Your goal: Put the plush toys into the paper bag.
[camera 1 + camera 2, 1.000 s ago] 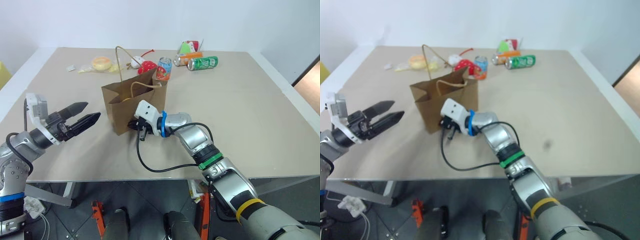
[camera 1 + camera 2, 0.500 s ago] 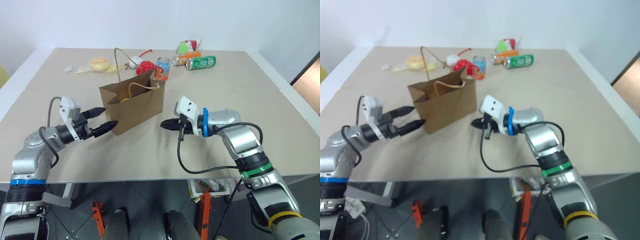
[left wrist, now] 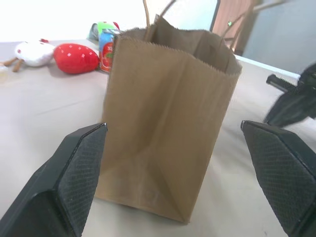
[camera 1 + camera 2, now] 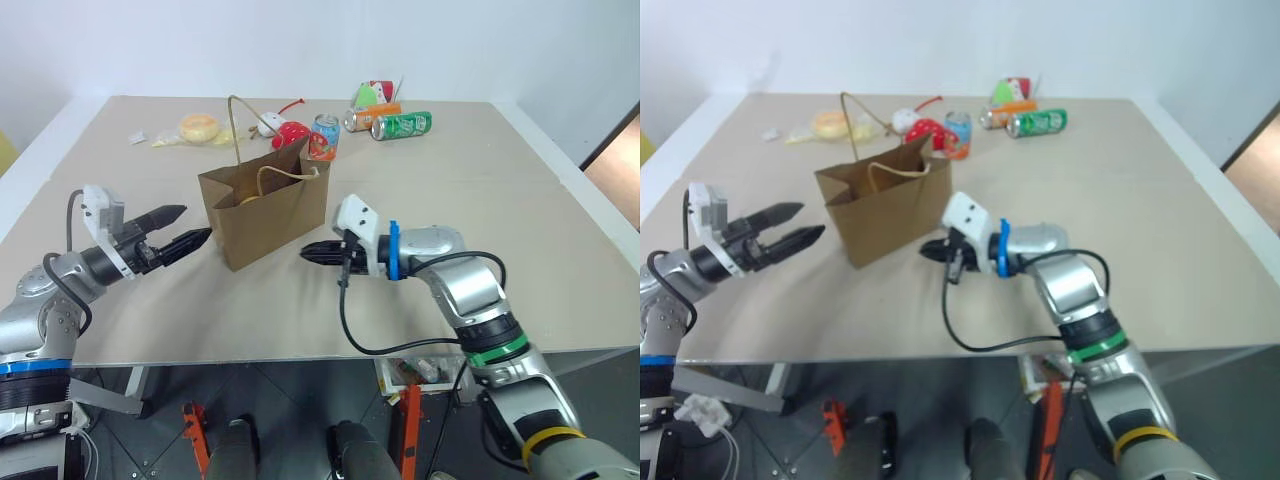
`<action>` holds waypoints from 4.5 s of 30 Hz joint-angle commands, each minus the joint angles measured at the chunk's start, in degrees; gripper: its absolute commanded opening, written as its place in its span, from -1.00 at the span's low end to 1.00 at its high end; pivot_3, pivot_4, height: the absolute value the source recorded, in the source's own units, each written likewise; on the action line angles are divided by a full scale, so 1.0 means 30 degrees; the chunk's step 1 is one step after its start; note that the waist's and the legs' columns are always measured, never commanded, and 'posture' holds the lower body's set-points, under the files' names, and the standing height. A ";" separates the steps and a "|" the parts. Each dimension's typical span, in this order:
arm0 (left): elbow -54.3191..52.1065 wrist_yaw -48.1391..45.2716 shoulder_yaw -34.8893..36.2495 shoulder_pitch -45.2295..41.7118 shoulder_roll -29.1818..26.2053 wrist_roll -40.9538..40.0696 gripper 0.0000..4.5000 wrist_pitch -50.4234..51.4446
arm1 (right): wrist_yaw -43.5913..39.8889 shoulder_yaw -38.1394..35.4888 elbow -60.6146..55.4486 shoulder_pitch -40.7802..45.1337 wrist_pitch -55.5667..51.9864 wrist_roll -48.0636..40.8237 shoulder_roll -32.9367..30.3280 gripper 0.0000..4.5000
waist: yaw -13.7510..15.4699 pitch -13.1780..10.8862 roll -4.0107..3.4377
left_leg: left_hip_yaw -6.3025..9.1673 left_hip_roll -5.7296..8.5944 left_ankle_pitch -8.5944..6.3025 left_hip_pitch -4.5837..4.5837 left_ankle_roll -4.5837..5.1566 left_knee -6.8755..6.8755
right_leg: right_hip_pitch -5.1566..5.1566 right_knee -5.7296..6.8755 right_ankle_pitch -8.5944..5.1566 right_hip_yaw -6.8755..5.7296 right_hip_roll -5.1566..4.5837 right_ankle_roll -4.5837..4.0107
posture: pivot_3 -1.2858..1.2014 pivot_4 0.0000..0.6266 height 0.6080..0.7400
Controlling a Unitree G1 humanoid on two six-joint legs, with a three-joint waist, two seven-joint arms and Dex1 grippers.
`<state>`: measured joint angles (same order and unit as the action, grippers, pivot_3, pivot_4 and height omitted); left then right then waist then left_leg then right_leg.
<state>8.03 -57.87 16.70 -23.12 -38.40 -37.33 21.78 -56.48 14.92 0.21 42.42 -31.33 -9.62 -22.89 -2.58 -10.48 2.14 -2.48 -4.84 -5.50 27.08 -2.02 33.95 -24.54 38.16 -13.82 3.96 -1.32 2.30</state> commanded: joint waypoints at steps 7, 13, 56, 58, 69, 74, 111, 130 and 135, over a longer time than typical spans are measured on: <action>0.3912 0.0155 -0.0298 -0.3733 0.1104 0.0614 1.00 -0.0634 | 0.1842 0.0697 0.0278 0.2341 0.0670 0.0114 0.2975 -0.94 | 0.0096 0.0004 0.0007 | 0.0001 0.0003 0.0010 0.0005 -0.0001 0.0017 | 0.0031 -0.0001 0.0030 -0.0029 -0.0018 -0.0004 | 0.03 -0.52 1.00; 0.5667 -0.1180 -0.1373 -0.5320 0.1676 0.1278 1.00 -0.0567 | 0.2455 0.0933 0.1006 0.2663 0.1103 0.0572 0.3479 -0.94 | 0.0066 0.0005 0.0008 | 0.0009 -0.0001 0.0018 0.0021 0.0007 0.0025 | 0.0015 0.0002 0.0080 -0.0034 0.0001 0.0063 | 0.03 -0.52 1.00; 0.6201 -0.4566 -0.0666 -0.5617 -0.0257 0.0883 1.00 0.2821 | 0.6259 0.0252 0.5746 0.4906 0.3826 0.2622 0.5544 -0.94 | -0.0026 0.0005 0.0008 | 0.0012 -0.0006 0.0019 0.0059 0.0009 0.0013 | -0.0034 0.0015 0.0077 -0.0034 0.0002 0.0053 | 0.03 -0.52 1.00; 0.6110 -0.4547 -0.0627 -0.5582 -0.0240 0.0873 1.00 0.2858 | 0.6305 0.0209 0.5888 0.4983 0.3905 0.2614 0.5565 -0.94 | -0.0026 0.0005 0.0008 | 0.0012 -0.0006 0.0019 0.0059 0.0009 0.0013 | -0.0033 0.0015 0.0077 -0.0034 0.0002 0.0053 | 0.03 -0.52 1.00; 0.5386 -0.4141 -0.1606 -0.5422 0.0984 0.1662 1.00 0.1630 | 0.6643 0.0105 0.6195 0.5119 0.4076 0.2619 0.5627 -0.94 | -0.0022 0.0005 0.0007 | 0.0012 -0.0004 0.0019 0.0060 0.0009 0.0013 | -0.0031 0.0015 0.0082 -0.0034 0.0000 0.0044 | 0.03 -0.52 1.00; 0.6259 -0.2990 -0.2378 -0.5789 0.1935 0.3466 1.00 -0.1084 | 0.6683 0.0050 0.5951 0.5072 0.3931 0.2584 0.5550 -0.94 | -0.0006 0.0005 0.0008 | 0.0012 -0.0003 0.0021 0.0060 0.0012 0.0014 | -0.0028 0.0015 0.0102 -0.0032 0.0000 0.0016 | 0.03 -0.52 1.00; 0.5081 -0.7728 -0.2996 -0.5782 0.0291 0.3530 -0.99 -0.3493 | -0.1497 -0.6566 -0.4247 -0.0419 -0.4029 -0.6769 -0.5228 -1.00 | 0.0147 0.0004 0.0006 | 0.0026 0.0001 0.0016 0.0058 0.0006 0.0011 | -0.0025 0.0006 0.0012 -0.0039 -0.0008 -0.0062 | 0.03 -0.52 1.00; 1.0725 -1.1545 -0.7210 -0.8728 0.1133 0.4379 -0.21 -0.7562 | -0.1236 -0.7810 -0.6189 -0.3744 -0.5219 -0.7899 -0.8596 -1.00 | 0.0083 -0.0002 -0.0005 | 0.0021 0.0021 0.0022 0.0056 0.0017 0.0044 | -0.0015 0.0008 -0.0023 0.0005 -0.0009 0.0021 | 0.03 -0.52 1.00; 1.2409 -1.1079 -0.6084 -0.9439 0.1672 0.4510 0.61 -0.8370 | -0.0927 -0.7965 -0.6296 -0.4632 -0.5006 -0.7694 -0.9262 -1.00 | 0.0083 -0.0003 -0.0006 | 0.0025 0.0022 0.0022 0.0059 0.0017 0.0073 | -0.0007 0.0008 -0.0017 0.0006 -0.0007 0.0026 | 0.03 -0.52 1.00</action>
<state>43.67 -92.44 -5.14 -49.16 -33.66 -23.55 -1.07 -59.73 -6.68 -16.95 29.19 -47.19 -32.58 -48.88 -2.33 -10.49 2.12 -2.41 -4.77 -5.43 27.25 -1.97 34.17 -24.55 38.18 -13.87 3.99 -1.35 2.38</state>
